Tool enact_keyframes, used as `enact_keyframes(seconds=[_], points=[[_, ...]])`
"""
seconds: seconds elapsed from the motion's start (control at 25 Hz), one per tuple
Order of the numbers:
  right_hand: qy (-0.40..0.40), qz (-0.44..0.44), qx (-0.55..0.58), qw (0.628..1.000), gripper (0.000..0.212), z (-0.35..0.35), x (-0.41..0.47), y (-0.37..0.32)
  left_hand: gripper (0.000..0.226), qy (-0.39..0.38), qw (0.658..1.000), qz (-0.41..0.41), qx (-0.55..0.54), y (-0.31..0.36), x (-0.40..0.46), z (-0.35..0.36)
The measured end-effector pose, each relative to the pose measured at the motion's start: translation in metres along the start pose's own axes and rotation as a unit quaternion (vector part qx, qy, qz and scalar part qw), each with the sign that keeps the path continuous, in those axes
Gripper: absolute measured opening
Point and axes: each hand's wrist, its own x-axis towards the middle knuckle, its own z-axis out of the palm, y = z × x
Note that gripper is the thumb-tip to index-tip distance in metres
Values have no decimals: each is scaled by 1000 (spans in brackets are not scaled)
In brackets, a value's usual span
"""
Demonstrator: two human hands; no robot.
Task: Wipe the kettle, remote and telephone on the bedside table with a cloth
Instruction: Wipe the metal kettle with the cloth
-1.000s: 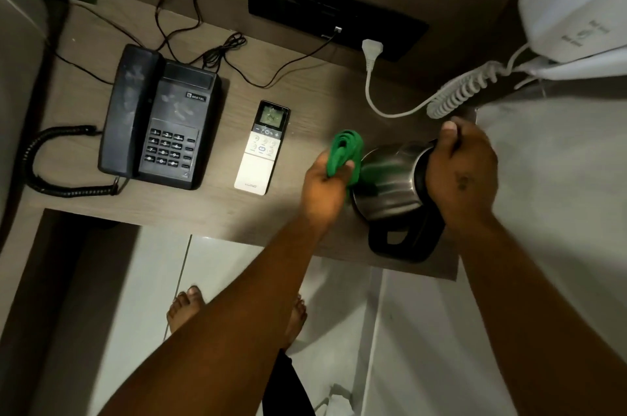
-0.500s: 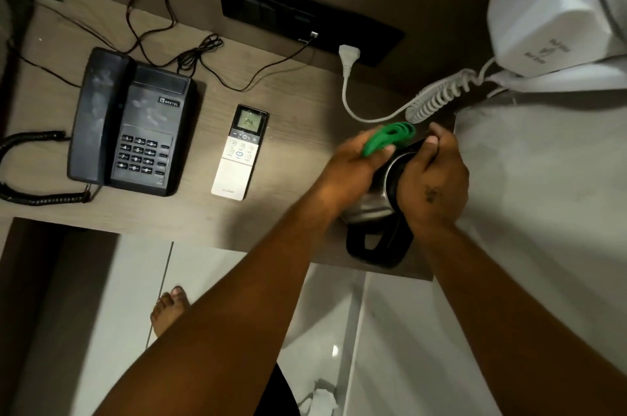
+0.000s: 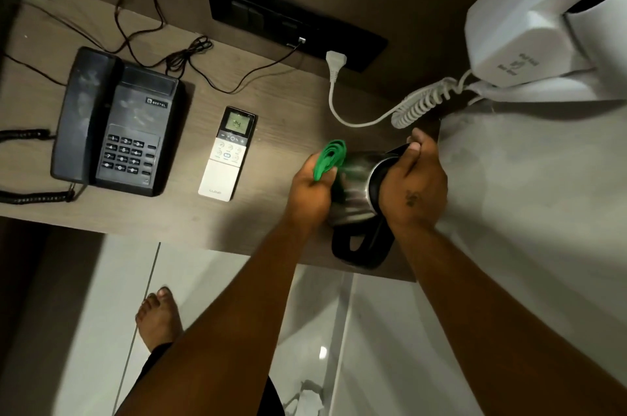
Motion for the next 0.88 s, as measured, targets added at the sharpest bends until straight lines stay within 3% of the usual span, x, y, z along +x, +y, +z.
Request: enact_keyframes(seconds=[0.16, 0.28, 0.44, 0.56, 0.72, 0.8, 0.88], points=[[8, -7, 4, 1000, 36, -1, 0, 1, 55, -1, 993, 108, 54, -28, -49, 2], [6, -16, 11, 1000, 37, 1, 0, 3, 70, 8, 990, 125, 61, -63, -102, 2], [26, -16, 10, 999, 39, 6, 1, 7, 47, 58, 998, -17, 11, -68, -63, -4], [23, -19, 21, 999, 38, 7, 2, 10, 43, 57, 997, -49, -16, -40, -32, -11], [-43, 16, 31, 998, 37, -1, 1, 0, 41, 73, 971, -116, -196, -18, -55, -35], [-30, -38, 44, 998, 41, -23, 2, -11, 39, 69, 949, -147, -270, -12, -76, -56], [38, -150, 106, 982, 38, -49, -11, -26, 38, 46, 936, -151, -315, -4, -94, -72]])
